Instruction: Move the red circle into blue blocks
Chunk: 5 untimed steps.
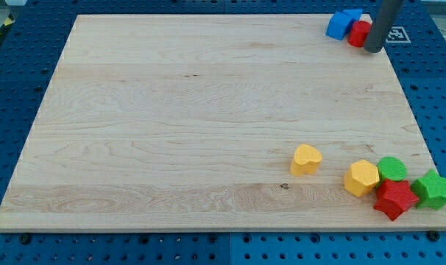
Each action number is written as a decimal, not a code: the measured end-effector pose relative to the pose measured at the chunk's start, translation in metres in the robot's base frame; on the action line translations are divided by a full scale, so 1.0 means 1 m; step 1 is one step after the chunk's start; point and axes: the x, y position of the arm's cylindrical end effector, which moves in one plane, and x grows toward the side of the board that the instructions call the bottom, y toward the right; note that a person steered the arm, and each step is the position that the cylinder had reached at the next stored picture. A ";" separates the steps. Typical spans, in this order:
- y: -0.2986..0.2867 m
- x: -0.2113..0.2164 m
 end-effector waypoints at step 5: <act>-0.083 0.008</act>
